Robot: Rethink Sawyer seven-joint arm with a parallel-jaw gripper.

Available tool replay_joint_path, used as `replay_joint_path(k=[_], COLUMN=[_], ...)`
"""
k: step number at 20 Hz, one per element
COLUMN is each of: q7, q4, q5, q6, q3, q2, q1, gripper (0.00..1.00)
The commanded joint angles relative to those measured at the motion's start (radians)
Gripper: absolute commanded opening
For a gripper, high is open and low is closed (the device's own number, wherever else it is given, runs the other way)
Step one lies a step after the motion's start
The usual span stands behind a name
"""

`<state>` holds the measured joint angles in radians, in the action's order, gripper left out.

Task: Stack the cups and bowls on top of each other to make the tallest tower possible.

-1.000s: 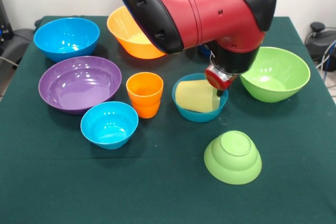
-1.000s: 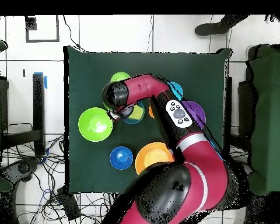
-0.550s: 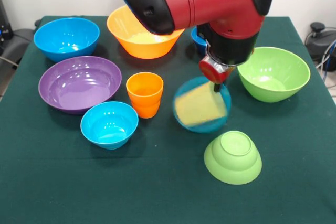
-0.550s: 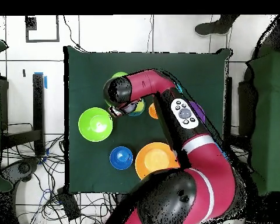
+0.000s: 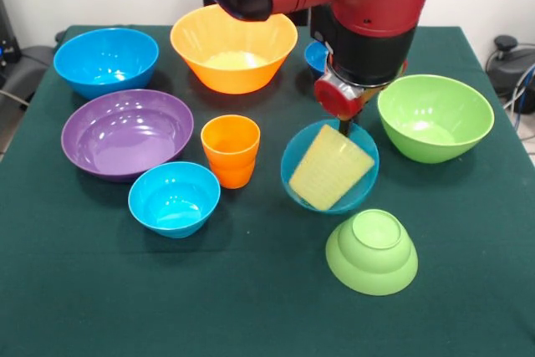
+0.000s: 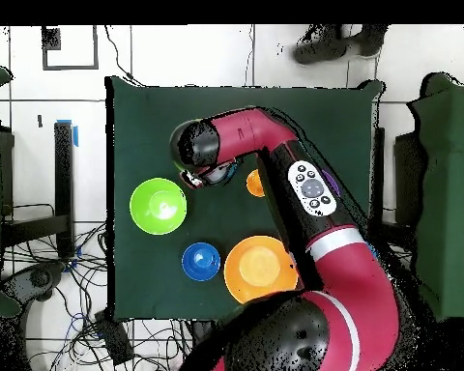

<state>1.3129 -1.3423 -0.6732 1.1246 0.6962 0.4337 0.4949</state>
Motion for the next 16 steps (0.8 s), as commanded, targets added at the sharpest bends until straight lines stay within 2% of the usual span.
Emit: replay_joint_path(k=[1, 5, 10, 16], q7=[-0.199, -0.184, -0.162, -0.090], q4=[-0.072, -0.117, -0.134, -0.232], q5=[0.000, 0.008, 0.009, 0.017], q6=[-0.003, -0.023, -0.032, -0.088], q3=[0.024, 0.030, 0.033, 0.036], q2=[0.022, 0.057, 0.065, 0.114], q1=[0.015, 0.030, 0.022, 0.029], gripper=[0.00, 0.00, 0.00, 0.00])
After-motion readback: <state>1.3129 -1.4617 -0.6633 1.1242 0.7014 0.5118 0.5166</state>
